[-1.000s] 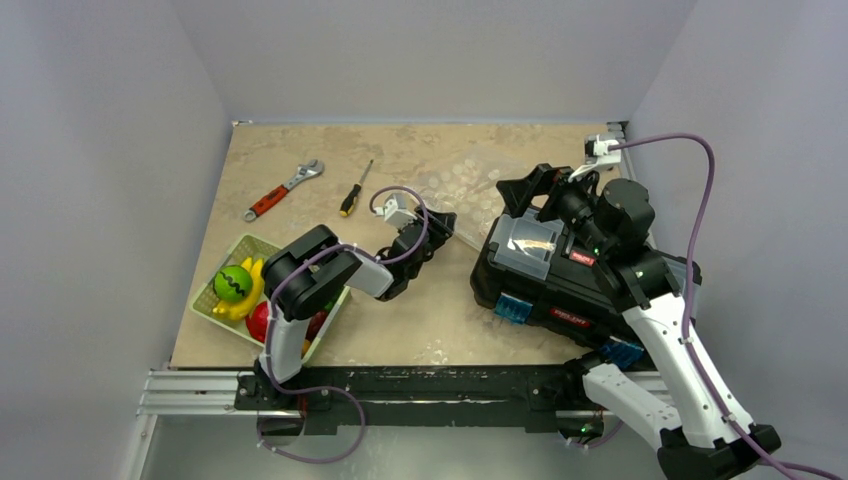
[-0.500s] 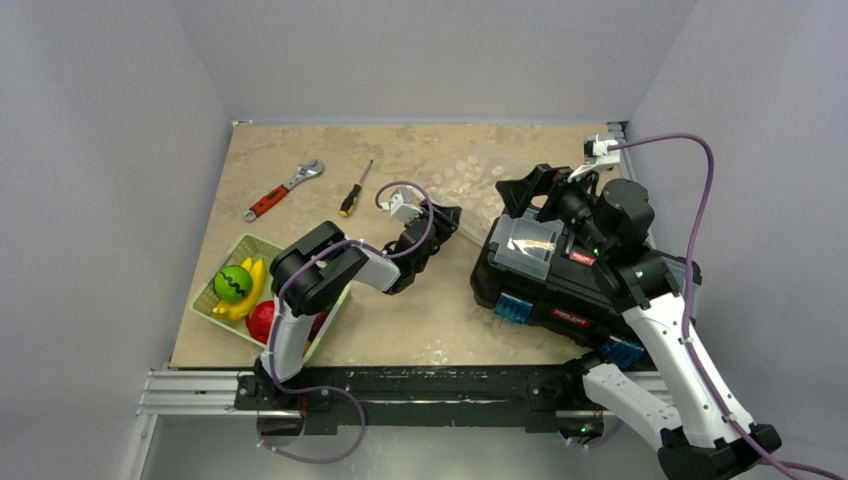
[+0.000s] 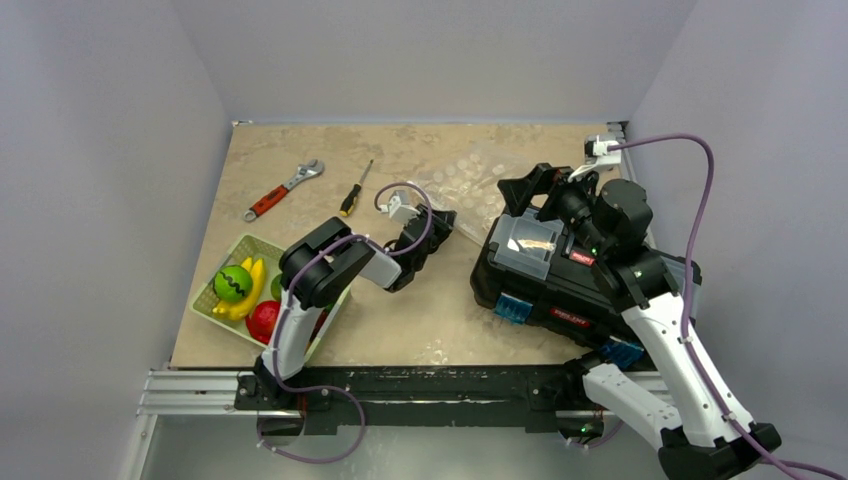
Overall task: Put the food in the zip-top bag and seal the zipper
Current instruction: Pick up the zipper food storage bag at the center of the board.
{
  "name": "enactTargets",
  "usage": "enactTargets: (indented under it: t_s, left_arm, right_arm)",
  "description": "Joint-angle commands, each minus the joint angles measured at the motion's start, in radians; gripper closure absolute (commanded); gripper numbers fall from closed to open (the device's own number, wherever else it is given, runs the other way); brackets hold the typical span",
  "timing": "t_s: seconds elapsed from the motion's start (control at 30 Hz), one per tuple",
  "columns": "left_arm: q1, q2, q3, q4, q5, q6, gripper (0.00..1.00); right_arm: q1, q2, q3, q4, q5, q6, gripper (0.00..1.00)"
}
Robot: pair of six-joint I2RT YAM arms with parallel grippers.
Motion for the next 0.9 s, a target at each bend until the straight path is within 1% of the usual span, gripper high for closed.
enactTargets:
  t_s: [0.0,0.03,0.1,0.13,0.2,0.27,0.33,0.43,0.5,0.57,0.63,0.7,0.8,0.87]
  left_arm:
    - [0.019,-0.039,0.025,0.044,0.022,0.034,0.93]
    - [0.02,-0.052,0.02,0.041,0.026,0.044,0.94]
    - [0.026,-0.076,0.003,0.04,0.041,0.042,0.97]
    - [0.032,-0.093,-0.009,0.042,0.053,0.035,1.0]
    - [0.042,-0.14,-0.052,0.039,0.076,0.022,1.0]
    - [0.062,-0.212,-0.109,0.004,0.11,-0.004,1.0]
    - [0.097,-0.301,-0.166,-0.079,0.184,-0.04,1.0]
    - [0.158,-0.459,-0.216,-0.257,0.294,-0.079,1.0]
    - [0.182,-0.564,-0.241,-0.385,0.322,-0.064,1.0]
    - [0.186,-0.671,-0.248,-0.55,0.318,-0.036,1.0]
    - [0.185,-0.756,-0.234,-0.72,0.328,-0.02,1.0]
    - [0.186,-0.827,-0.234,-0.863,0.331,-0.028,1.0]
    - [0.186,-0.924,-0.267,-1.002,0.316,-0.058,1.0]
    - [0.186,-0.984,-0.283,-1.059,0.305,-0.063,1.0]
  right_arm:
    - [0.004,0.026,0.001,0.029,0.047,0.02,0.01]
    - [0.004,0.032,0.001,0.028,0.046,0.037,0.01]
    - [0.004,0.034,-0.01,0.049,-0.005,0.07,0.01]
    - [0.004,0.029,-0.019,0.059,-0.014,0.114,0.01]
    - [0.004,0.021,-0.034,0.063,-0.006,0.143,0.01]
    - [0.004,0.032,-0.039,0.075,-0.06,0.118,0.01]
    - [0.004,0.055,-0.034,0.058,-0.09,0.087,0.01]
    - [0.004,0.096,-0.028,0.048,-0.139,0.038,0.01]
    - [0.005,0.126,-0.018,0.049,-0.187,0.025,0.01]
    - [0.028,0.161,0.007,0.037,-0.19,0.008,0.01]
    - [0.111,0.19,0.052,-0.001,-0.099,-0.035,0.01]
    - [0.24,0.22,0.094,-0.035,0.046,-0.076,0.01]
    - [0.433,0.268,0.127,-0.049,0.238,-0.087,0.01]
    - [0.577,0.296,0.132,-0.043,0.393,-0.11,0.02]
